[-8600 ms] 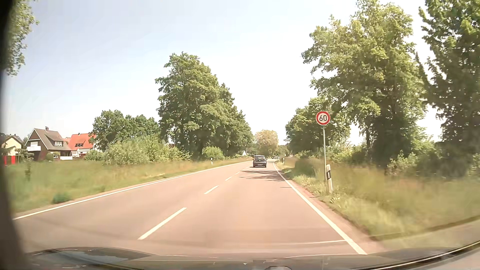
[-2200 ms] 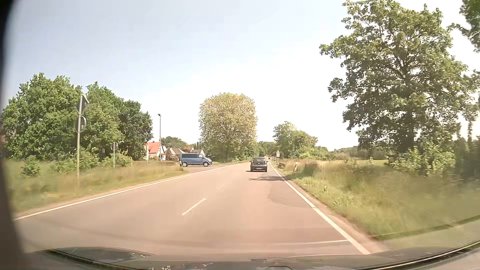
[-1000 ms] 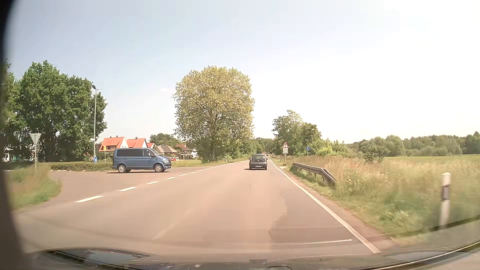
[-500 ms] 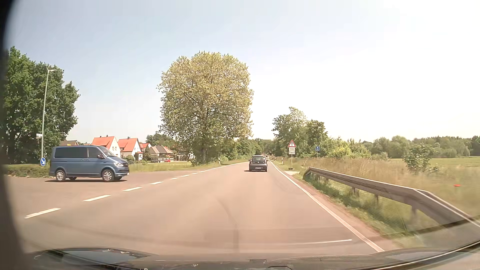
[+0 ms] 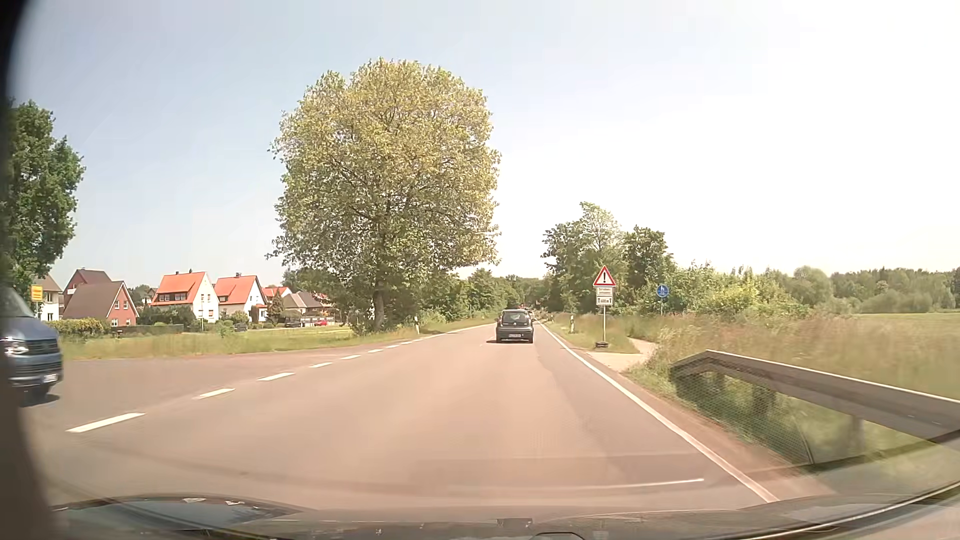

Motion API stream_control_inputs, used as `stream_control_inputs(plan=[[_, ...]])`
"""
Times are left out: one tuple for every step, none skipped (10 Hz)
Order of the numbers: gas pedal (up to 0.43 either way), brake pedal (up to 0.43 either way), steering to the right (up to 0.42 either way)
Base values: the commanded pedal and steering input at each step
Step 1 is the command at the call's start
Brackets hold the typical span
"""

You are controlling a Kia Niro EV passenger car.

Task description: Follow the waypoints while adhering to traffic rules and regulations

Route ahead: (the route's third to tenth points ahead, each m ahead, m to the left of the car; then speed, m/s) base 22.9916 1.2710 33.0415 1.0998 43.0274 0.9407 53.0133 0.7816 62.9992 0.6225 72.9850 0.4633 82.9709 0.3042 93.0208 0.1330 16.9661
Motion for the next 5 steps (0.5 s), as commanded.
stream_control_inputs(plan=[[0.138,0.0,0.001],[0.15,0.0,0.001],[0.157,0.0,0.001],[0.157,0.0,0.001],[0.157,0.0,0.001]])
